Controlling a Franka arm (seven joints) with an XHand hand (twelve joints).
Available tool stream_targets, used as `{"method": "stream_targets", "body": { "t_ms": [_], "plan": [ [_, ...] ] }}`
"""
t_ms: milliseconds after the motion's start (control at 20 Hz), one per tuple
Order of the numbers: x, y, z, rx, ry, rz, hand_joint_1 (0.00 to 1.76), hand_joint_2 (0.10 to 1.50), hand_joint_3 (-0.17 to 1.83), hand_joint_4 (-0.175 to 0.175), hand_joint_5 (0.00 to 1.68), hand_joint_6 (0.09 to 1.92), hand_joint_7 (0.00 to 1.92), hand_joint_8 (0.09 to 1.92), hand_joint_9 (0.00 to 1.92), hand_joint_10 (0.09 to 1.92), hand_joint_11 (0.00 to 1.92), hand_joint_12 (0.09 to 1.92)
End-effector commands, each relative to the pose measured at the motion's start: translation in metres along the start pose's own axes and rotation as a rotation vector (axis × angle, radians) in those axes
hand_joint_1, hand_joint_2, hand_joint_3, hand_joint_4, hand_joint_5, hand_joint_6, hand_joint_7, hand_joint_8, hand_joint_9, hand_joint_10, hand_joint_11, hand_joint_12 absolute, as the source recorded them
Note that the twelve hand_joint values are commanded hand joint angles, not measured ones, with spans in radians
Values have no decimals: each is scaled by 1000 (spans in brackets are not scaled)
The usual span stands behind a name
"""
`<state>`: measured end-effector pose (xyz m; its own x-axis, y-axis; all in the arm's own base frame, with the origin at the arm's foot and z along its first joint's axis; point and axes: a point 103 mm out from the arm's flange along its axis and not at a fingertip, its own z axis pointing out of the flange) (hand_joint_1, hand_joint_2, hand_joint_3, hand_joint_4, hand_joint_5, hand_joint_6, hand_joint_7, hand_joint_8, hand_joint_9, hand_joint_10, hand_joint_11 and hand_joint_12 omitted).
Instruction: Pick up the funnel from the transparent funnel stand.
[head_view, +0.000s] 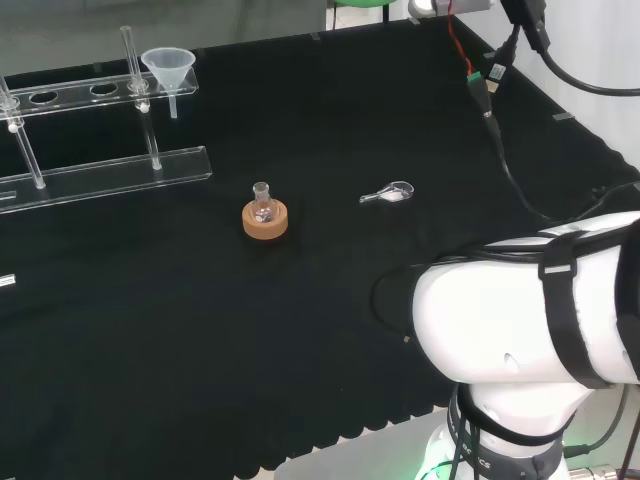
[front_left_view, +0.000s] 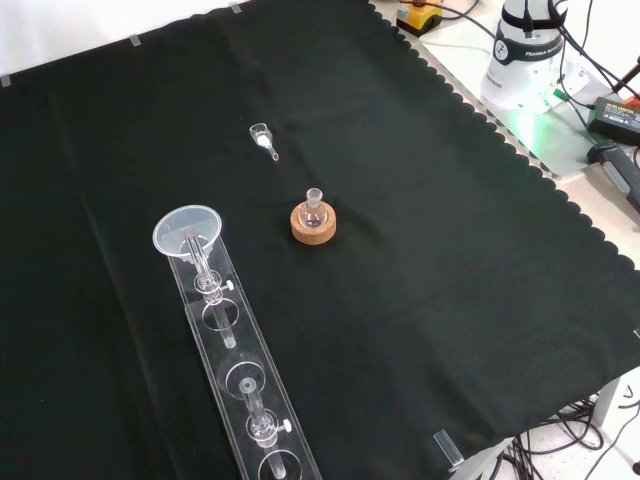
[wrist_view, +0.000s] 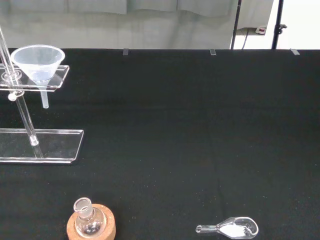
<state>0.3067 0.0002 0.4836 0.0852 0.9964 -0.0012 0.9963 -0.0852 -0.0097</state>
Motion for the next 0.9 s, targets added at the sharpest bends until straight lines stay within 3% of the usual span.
{"method": "stream_targets", "body": {
  "t_ms": [50,200,450,550,700,900],
  "plan": [
    [-3,-2,1,-15,2,-1,224,715,459,-12,159,163,0,234,0,758,0,1442],
    [-11,-2,4,-8,7,-1,216,788,314,-12,202,87,0,194,0,749,0,1466],
    [-18,9,14,-21,13,-14,214,804,280,-12,209,87,0,186,0,734,0,1470],
    [7,23,20,-7,-50,-91,207,812,255,-10,162,87,0,101,0,575,0,1448],
    [25,46,30,1,-69,-119,176,815,210,-3,31,87,0,87,0,141,0,1351],
    [39,79,43,16,-46,-140,155,812,178,6,1,87,0,87,0,87,0,1281]
  ]
}}
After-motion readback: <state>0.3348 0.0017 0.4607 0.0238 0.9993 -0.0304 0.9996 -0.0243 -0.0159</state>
